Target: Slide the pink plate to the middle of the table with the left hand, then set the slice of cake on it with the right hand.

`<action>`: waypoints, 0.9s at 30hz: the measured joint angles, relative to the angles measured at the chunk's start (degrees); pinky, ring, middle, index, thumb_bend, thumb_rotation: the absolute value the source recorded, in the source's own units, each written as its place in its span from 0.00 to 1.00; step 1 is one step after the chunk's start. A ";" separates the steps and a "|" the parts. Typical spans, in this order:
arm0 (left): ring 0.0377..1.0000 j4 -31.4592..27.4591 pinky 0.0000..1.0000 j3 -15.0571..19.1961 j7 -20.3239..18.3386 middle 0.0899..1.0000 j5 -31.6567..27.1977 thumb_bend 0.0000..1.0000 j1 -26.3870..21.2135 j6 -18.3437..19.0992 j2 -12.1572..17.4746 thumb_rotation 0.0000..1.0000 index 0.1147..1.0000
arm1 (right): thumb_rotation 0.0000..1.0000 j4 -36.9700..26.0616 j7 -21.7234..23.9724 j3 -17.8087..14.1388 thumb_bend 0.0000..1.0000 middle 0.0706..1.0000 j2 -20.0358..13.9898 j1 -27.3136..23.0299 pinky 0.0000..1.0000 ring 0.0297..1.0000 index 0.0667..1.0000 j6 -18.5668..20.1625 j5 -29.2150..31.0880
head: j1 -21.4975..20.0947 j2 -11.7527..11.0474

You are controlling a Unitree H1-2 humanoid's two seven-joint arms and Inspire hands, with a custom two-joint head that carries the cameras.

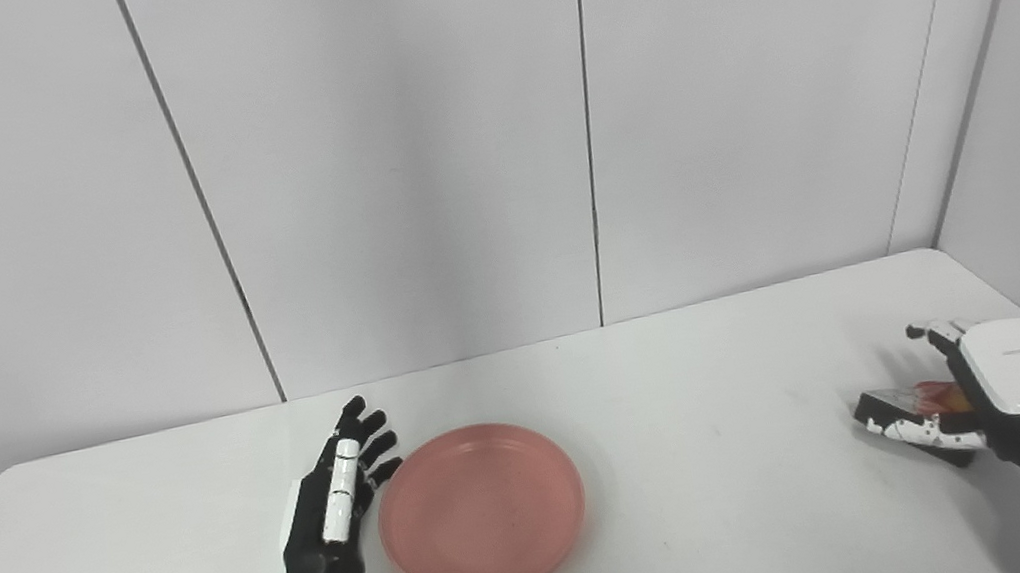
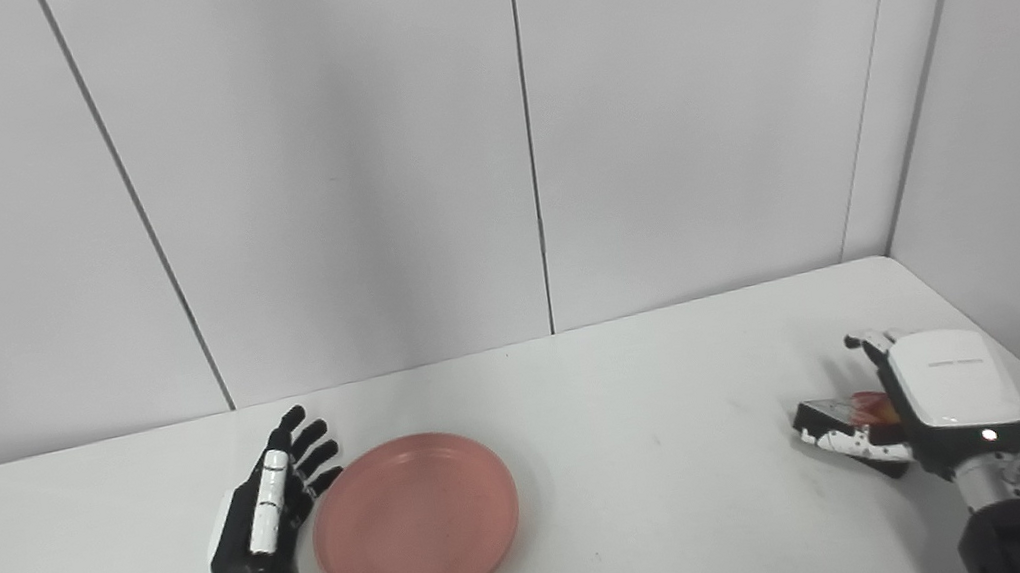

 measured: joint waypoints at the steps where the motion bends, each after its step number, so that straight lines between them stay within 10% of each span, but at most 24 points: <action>1: 0.85 -0.15 0.78 0.02 0.00 0.87 -0.02 0.66 0.01 0.27 0.00 0.87 0.89 | 0.77 0.55 0.00 0.27 0.81 0.70 -0.01 -0.09 0.58 0.66 0.69 0.25 0.21 | 0.00 0.00; 17: 0.84 -1.47 0.76 -0.30 0.00 0.87 0.10 0.66 0.65 1.47 -0.05 0.88 0.88 | 0.75 5.71 0.08 3.01 0.74 0.60 -1.52 -1.60 0.49 0.55 0.62 0.76 4.55 | 0.35 0.44; 27: 0.83 -2.33 0.75 -0.34 0.01 0.86 0.17 0.67 0.94 2.46 -0.10 0.87 0.87 | 0.60 9.26 -1.93 4.41 0.55 0.25 -2.25 -3.84 0.19 0.22 0.31 0.00 8.80 | 0.53 0.70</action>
